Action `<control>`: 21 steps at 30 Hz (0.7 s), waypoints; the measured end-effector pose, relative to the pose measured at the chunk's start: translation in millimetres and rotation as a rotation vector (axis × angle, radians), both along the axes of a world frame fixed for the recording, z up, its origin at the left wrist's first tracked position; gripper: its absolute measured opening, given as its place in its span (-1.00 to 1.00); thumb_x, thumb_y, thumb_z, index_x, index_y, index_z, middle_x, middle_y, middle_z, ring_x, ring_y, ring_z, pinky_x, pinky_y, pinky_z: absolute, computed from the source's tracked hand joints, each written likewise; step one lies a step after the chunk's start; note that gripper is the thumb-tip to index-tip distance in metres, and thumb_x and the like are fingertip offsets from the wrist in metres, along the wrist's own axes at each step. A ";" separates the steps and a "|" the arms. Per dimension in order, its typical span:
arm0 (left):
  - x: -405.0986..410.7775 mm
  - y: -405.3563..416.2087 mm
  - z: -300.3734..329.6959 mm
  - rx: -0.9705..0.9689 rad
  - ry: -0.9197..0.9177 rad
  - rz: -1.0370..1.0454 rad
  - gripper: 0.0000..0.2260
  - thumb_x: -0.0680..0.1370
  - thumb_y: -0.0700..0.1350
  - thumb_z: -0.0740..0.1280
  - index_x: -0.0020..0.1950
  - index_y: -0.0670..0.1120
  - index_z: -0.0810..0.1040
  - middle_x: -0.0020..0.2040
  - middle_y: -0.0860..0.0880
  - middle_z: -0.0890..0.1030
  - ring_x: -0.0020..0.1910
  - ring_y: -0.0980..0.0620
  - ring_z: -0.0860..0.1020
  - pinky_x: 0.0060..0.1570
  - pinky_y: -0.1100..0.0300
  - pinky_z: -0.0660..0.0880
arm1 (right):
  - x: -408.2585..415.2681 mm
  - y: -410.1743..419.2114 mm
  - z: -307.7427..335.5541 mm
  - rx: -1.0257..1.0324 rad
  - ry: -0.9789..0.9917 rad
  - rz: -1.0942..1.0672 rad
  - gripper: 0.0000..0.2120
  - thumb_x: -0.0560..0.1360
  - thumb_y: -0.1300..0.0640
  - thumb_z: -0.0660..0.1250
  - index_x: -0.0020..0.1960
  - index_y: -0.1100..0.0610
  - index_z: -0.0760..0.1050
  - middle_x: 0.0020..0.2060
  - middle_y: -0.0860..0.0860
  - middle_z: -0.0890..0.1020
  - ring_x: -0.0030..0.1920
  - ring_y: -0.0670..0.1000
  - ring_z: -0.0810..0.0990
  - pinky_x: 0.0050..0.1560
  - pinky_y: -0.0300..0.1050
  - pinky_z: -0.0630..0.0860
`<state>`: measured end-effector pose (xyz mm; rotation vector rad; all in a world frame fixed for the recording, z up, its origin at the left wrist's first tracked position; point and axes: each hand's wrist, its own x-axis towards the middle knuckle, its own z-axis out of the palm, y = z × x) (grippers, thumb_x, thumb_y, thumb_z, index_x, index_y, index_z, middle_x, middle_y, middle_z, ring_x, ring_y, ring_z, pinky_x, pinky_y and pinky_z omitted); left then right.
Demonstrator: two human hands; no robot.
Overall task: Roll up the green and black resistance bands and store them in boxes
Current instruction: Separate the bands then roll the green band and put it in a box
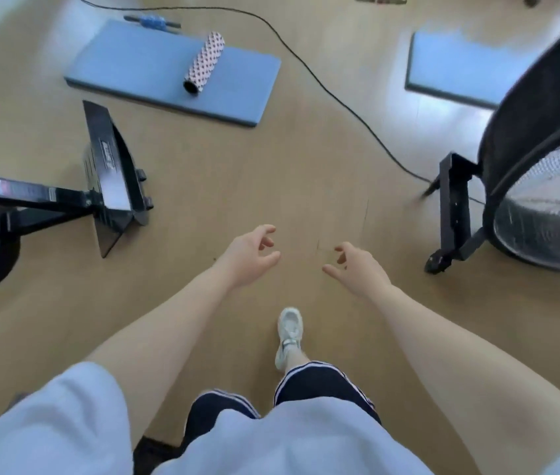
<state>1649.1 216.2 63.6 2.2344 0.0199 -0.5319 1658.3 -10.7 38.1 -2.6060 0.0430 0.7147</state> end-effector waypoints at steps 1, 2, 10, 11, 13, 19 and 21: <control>32.0 1.2 4.3 0.022 0.004 -0.007 -0.54 0.52 -0.09 0.30 0.40 -0.07 0.29 0.20 -0.05 0.52 0.21 0.00 0.46 0.11 0.25 0.34 | 34.6 -3.5 4.0 0.008 0.016 -0.013 -0.49 0.49 -0.13 0.29 0.34 0.10 0.31 0.16 0.02 0.54 0.14 0.07 0.50 0.09 -0.04 0.45; 63.0 5.1 9.2 0.046 0.000 -0.003 -0.53 0.52 -0.08 0.30 0.40 -0.06 0.28 0.21 -0.06 0.52 0.22 -0.01 0.46 0.12 0.26 0.32 | 68.1 -5.2 8.9 0.012 0.026 -0.021 -0.49 0.48 -0.12 0.29 0.33 0.10 0.33 0.15 0.03 0.54 0.14 0.06 0.51 0.08 -0.06 0.45; 276.4 66.8 27.6 0.119 -0.049 0.228 -0.55 0.52 -0.11 0.31 0.39 -0.09 0.31 0.20 -0.08 0.54 0.19 -0.03 0.47 0.12 0.23 0.31 | 307.5 36.3 29.7 0.026 -0.019 0.146 -0.53 0.49 -0.13 0.27 0.31 0.06 0.33 0.13 -0.02 0.52 0.06 0.02 0.52 -0.05 -0.11 0.44; 304.4 72.5 24.7 0.117 -0.048 0.247 -0.55 0.52 -0.11 0.31 0.39 -0.09 0.31 0.19 -0.08 0.54 0.18 -0.02 0.47 0.11 0.24 0.31 | 337.3 43.0 27.2 0.026 -0.022 0.164 -0.53 0.49 -0.13 0.27 0.31 0.05 0.33 0.14 -0.02 0.51 0.07 0.02 0.52 -0.03 -0.09 0.46; 367.5 82.2 15.4 0.116 -0.050 0.255 -0.56 0.52 -0.12 0.31 0.39 -0.09 0.32 0.18 -0.08 0.54 0.17 -0.02 0.47 0.08 0.26 0.29 | 400.7 55.6 19.9 0.033 -0.040 0.165 -0.53 0.48 -0.14 0.27 0.31 0.04 0.32 0.15 -0.02 0.51 0.09 0.03 0.52 0.01 -0.05 0.48; 567.6 96.2 0.6 0.119 -0.024 0.153 -0.54 0.52 -0.10 0.30 0.39 -0.09 0.30 0.20 -0.08 0.53 0.18 -0.02 0.47 0.07 0.25 0.32 | 579.6 83.7 13.6 0.079 -0.023 0.078 -0.53 0.49 -0.14 0.26 0.31 0.05 0.32 0.15 -0.02 0.51 0.06 0.02 0.52 0.02 -0.04 0.50; 636.5 91.3 8.7 0.113 -0.001 0.086 -0.55 0.53 -0.10 0.30 0.40 -0.09 0.29 0.21 -0.07 0.52 0.21 -0.02 0.46 0.07 0.25 0.32 | 640.5 82.2 20.4 0.092 -0.025 0.031 -0.54 0.50 -0.14 0.25 0.31 0.05 0.32 0.14 -0.03 0.51 0.03 0.02 0.53 -0.02 -0.05 0.51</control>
